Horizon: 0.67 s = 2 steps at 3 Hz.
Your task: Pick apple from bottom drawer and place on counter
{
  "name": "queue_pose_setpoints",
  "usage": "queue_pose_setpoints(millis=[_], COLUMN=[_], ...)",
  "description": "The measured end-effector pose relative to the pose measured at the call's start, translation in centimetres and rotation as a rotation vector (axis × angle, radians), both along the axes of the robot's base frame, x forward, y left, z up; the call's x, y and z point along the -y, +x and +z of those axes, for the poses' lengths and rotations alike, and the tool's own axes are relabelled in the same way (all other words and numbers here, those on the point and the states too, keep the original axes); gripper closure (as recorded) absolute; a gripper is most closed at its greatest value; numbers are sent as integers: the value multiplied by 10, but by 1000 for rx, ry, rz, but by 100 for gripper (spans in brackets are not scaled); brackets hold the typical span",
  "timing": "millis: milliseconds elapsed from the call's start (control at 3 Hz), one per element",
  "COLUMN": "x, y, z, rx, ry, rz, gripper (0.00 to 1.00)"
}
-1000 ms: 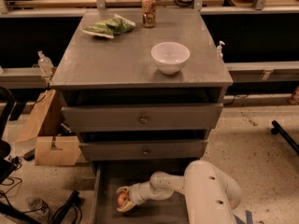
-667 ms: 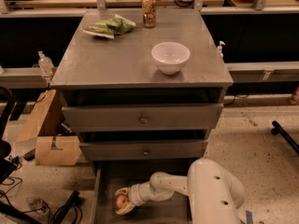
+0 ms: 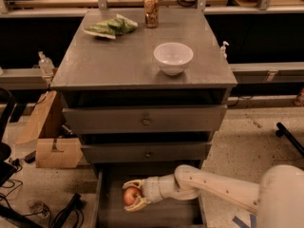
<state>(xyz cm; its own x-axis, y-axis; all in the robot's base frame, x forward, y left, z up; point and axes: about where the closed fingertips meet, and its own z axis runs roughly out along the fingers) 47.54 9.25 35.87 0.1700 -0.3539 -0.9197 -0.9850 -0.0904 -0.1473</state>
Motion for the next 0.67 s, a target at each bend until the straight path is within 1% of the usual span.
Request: queue_pose_setpoints(millis=[333,667], x=[29,40], y=[-8,-11], z=[78,158], rx=[-7,-1], ry=[17,11], rz=[-25,-26], gripper=[100,100])
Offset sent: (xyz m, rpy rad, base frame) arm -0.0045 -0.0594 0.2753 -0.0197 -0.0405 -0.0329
